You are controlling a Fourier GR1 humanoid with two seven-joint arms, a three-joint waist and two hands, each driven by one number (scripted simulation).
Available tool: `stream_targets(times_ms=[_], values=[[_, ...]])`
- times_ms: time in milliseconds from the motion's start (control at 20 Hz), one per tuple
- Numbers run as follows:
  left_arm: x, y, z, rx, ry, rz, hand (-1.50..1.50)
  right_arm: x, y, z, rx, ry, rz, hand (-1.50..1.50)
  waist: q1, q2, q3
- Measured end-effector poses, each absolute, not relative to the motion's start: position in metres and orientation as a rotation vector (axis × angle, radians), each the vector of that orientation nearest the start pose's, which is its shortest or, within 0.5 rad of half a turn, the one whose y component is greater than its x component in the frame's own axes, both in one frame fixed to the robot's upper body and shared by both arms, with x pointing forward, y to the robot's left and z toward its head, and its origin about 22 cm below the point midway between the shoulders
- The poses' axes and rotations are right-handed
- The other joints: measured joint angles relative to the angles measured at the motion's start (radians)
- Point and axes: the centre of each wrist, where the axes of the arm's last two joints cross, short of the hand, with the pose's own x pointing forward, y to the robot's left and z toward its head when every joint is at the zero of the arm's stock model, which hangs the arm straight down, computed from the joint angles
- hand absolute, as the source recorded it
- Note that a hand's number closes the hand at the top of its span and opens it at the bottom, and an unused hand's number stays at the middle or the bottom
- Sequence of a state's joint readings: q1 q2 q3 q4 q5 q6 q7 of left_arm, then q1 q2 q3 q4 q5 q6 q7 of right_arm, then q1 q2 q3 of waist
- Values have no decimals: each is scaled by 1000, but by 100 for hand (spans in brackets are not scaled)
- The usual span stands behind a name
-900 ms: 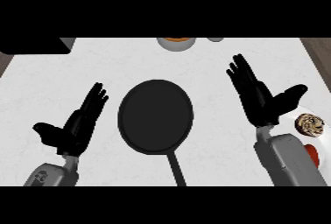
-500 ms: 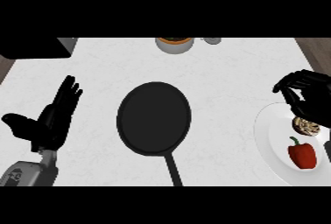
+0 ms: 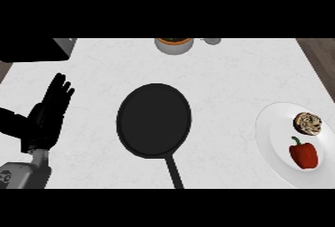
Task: Pick the bell pepper from the plate and place it in the pan
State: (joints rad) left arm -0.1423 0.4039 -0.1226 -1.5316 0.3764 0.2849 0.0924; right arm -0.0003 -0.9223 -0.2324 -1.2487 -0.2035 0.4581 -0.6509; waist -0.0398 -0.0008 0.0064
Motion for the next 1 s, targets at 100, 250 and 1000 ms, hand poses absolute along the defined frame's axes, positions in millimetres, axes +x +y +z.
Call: stream_targets(times_ms=[100,250,1000], values=[[273,277,50,110,-1529,74,0,214,-517,133,-337,-1821,760,-150,13,0,-1],[276,271,52,106,-1521,60,0,208,-530,138,-420,-1799,853,-150,27,2,-2],[279,270,56,92,-1519,31,0,247,-487,152,-511,-1400,1498,-150,56,3,-7]])
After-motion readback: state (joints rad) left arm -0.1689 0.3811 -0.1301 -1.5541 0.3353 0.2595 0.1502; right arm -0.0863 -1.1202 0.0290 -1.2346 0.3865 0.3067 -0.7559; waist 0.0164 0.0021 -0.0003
